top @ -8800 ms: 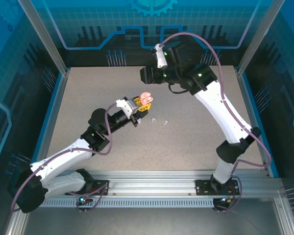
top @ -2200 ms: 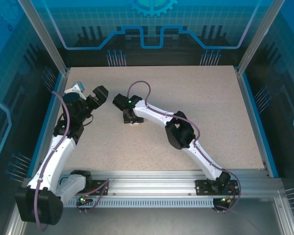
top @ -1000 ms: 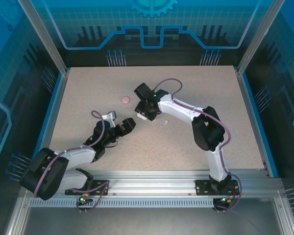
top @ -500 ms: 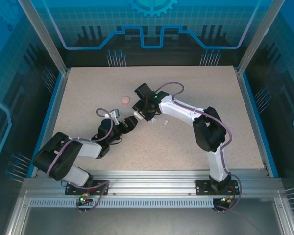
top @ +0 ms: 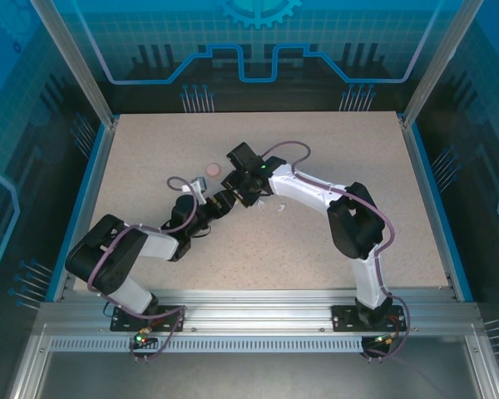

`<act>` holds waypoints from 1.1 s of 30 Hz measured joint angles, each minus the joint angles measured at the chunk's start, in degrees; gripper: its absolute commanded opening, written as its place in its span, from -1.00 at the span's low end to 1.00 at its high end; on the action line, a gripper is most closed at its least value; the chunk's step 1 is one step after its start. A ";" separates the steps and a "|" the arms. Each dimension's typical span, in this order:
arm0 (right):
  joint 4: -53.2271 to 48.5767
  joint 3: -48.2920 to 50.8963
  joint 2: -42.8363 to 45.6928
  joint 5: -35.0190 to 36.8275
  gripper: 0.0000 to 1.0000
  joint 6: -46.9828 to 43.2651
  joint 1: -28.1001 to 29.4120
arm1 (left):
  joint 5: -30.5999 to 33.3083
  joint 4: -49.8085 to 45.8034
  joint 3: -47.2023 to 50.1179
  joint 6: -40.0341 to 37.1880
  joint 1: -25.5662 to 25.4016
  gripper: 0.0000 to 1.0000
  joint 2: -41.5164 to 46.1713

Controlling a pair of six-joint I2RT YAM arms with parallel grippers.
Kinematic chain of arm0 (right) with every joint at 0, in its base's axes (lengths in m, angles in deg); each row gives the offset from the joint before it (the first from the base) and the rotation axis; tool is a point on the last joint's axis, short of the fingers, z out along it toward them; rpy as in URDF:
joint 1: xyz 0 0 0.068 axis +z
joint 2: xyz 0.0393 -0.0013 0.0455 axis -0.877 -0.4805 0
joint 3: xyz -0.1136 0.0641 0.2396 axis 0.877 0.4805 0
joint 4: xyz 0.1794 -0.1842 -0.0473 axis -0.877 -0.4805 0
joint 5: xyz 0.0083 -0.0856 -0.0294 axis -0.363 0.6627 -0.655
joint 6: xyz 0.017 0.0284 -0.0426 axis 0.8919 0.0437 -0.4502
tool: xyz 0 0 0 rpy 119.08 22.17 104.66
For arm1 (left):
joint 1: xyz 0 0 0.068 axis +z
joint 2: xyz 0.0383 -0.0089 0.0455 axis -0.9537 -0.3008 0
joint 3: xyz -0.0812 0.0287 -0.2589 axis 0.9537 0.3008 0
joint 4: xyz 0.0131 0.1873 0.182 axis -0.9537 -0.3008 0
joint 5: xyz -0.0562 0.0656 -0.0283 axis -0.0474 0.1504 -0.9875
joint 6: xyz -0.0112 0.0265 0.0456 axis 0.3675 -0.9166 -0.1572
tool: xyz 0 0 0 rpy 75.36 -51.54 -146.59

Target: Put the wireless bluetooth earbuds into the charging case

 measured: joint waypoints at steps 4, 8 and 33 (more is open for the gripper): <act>0.26 0.00 0.00 -0.04 -0.11 0.00 0.20 | 0.02 0.20 -0.15 0.00 0.00 0.06 -0.98; 0.31 0.00 0.00 -0.04 -0.11 0.00 0.24 | 0.00 0.61 -0.33 0.00 0.00 -0.10 -1.01; 1.86 -0.02 0.35 -0.02 0.52 -1.55 -0.68 | -0.48 0.55 -1.44 0.00 -0.07 -1.00 -1.16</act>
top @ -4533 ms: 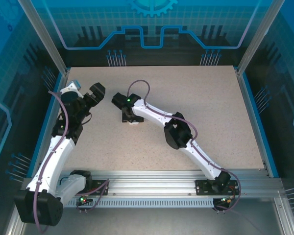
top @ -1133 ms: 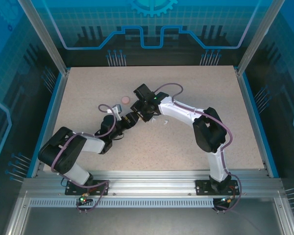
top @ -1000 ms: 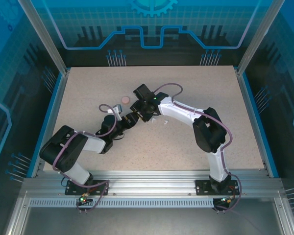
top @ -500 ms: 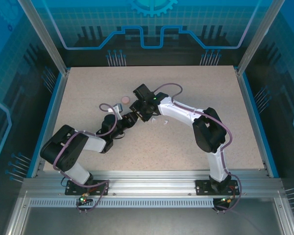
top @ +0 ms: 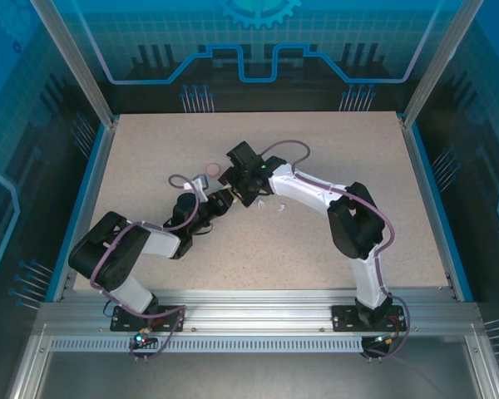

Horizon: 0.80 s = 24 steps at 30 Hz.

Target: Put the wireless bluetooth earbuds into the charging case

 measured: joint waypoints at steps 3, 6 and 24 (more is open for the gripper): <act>-1.36 0.00 2.43 0.07 0.54 -3.15 -1.97 | -0.94 -4.07 0.00 -0.46 0.02 -1.00 2.12; -1.62 1.07 7.74 0.07 0.55 -7.54 -5.42 | -3.32 -9.22 -0.70 -2.23 0.20 -1.00 6.12; 24.41 41.57 39.10 -22.08 0.53 -47.69 -15.06 | -33.99 -32.76 -19.32 -15.37 6.47 -1.00 14.10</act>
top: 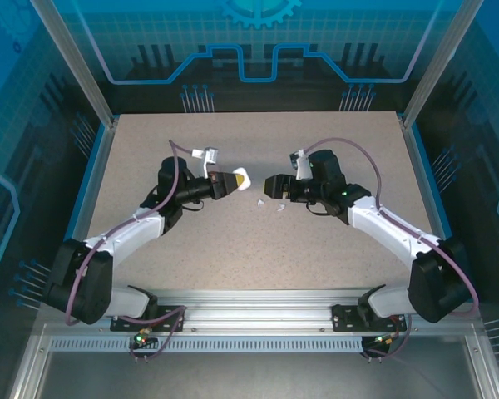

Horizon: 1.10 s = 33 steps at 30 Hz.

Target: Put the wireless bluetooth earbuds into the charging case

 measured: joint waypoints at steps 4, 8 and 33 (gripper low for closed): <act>5.70 1.92 0.39 -5.14 0.52 -2.69 0.04 | -3.69 -1.84 -1.53 -0.24 0.00 -1.00 -0.24; 9.14 2.16 0.35 -7.78 0.50 -3.56 0.11 | -5.73 -3.02 -1.62 -0.59 0.00 -1.00 -0.87; 15.80 1.88 -11.61 -5.84 0.29 -0.48 -3.34 | -8.44 -4.94 -1.60 0.44 -0.15 -1.00 2.80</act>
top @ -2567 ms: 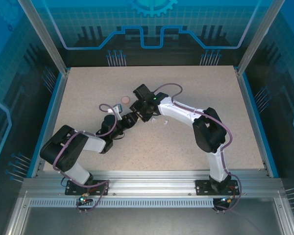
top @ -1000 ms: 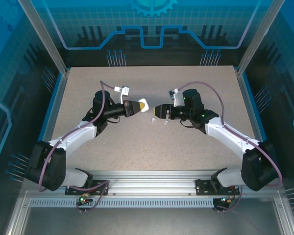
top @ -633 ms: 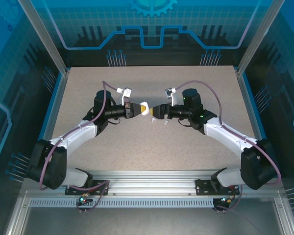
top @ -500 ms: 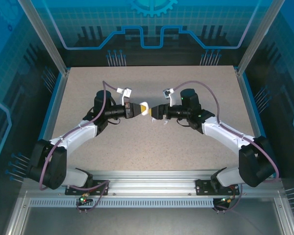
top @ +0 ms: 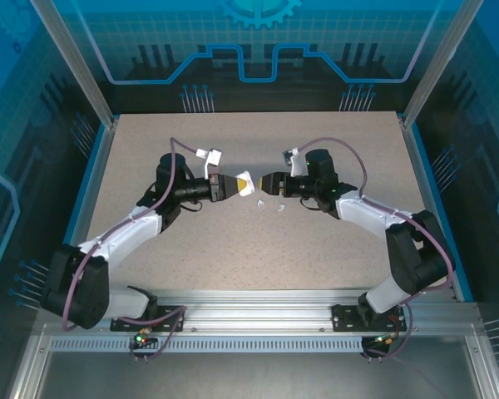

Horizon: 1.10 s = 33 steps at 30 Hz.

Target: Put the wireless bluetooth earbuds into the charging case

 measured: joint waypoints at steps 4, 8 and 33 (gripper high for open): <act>-1.09 3.37 2.95 0.28 0.31 0.35 -0.28 | -0.76 0.85 0.04 0.02 -0.13 -1.00 1.92; -2.91 4.81 9.86 -1.66 0.31 0.11 -0.26 | -0.83 1.68 0.85 0.07 -0.13 -1.00 1.92; -1.99 -0.28 10.14 -8.28 -0.03 -0.24 3.04 | -2.14 2.89 1.16 0.07 -1.05 -1.00 0.52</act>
